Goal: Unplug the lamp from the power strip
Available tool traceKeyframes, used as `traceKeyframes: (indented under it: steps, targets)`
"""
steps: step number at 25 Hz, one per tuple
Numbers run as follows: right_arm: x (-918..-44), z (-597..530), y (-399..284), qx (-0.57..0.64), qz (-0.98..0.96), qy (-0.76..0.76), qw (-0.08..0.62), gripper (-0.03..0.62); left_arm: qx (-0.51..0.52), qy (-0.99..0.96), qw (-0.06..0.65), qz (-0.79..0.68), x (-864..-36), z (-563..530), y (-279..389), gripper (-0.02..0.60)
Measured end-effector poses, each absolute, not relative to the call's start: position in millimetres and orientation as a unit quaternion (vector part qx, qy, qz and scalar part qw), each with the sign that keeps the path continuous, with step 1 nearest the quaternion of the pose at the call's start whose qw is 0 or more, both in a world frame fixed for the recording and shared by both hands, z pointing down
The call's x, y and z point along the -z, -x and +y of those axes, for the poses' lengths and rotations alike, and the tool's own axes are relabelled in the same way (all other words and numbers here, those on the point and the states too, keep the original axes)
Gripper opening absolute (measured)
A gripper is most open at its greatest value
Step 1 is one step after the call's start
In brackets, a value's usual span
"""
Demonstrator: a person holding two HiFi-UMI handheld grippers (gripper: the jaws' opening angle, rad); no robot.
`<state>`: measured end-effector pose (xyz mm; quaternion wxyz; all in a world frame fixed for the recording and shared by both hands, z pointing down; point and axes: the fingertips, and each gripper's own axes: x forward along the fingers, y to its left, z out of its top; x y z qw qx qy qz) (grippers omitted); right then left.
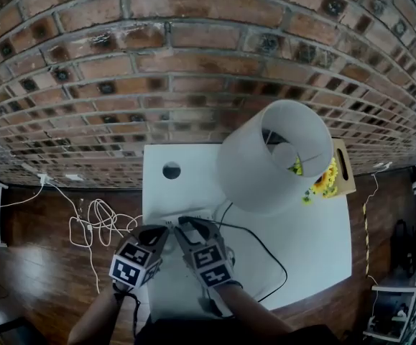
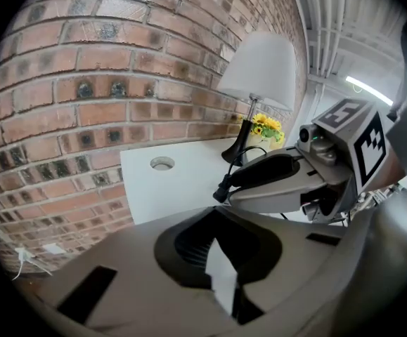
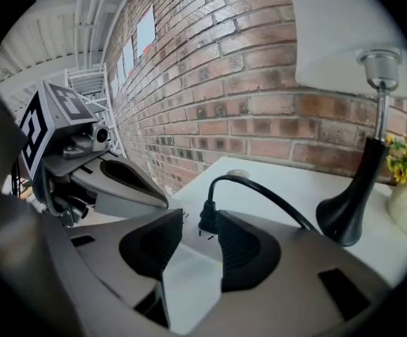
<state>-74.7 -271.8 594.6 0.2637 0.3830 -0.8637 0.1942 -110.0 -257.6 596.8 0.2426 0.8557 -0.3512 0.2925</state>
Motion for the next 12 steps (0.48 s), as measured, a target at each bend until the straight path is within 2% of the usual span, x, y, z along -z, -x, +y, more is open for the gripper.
traceKeyframes:
  steps: [12]
  targets:
    - [-605.0,-282.4,81.1,-0.181,-0.86,-0.39,0.274,0.172,-0.304,-0.849,0.25,-0.353,-612.3,-261.4,106.8,0.021]
